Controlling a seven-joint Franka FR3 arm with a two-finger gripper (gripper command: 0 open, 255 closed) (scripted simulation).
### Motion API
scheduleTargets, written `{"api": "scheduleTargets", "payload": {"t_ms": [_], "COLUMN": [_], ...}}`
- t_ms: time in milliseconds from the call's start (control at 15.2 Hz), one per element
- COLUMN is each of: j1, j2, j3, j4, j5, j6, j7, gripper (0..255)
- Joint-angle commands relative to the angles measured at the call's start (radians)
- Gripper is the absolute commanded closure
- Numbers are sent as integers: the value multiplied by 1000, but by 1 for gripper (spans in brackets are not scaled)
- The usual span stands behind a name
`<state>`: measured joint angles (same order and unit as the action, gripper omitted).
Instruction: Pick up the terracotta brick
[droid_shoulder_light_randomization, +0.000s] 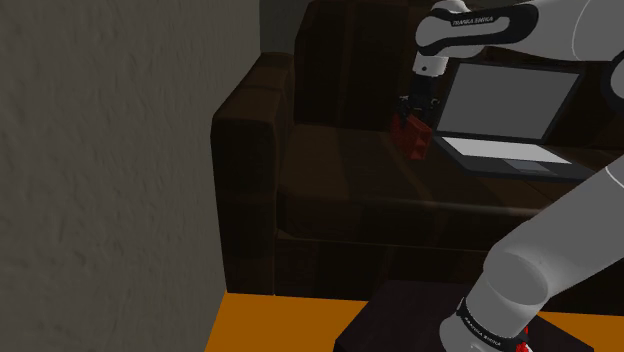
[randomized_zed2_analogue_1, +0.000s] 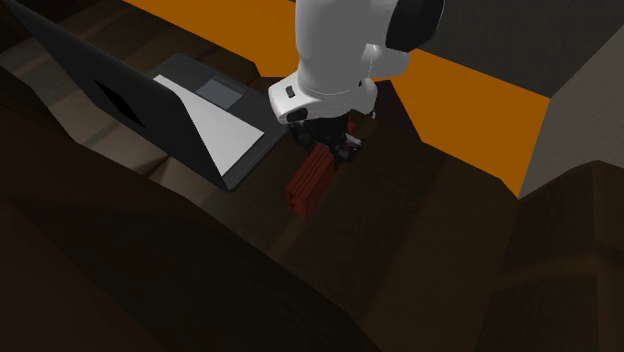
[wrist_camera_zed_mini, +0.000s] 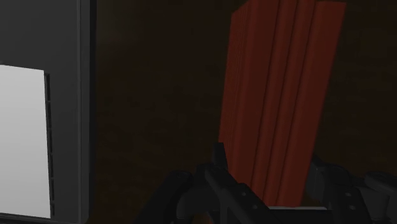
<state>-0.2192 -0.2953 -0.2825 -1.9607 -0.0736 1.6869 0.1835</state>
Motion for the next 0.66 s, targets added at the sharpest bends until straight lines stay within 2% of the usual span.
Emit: {"api": "scheduleTargets", "payload": {"t_ms": [0, 462, 594], "j1": [2, 4, 4], "j2": [6, 28, 28], "j3": [1, 2, 2], "j4": [35, 151, 154], "j5": [2, 9, 9], "j6": [-28, -123, -125], "j7": [0, -5, -5], "gripper": [255, 255, 255]}}
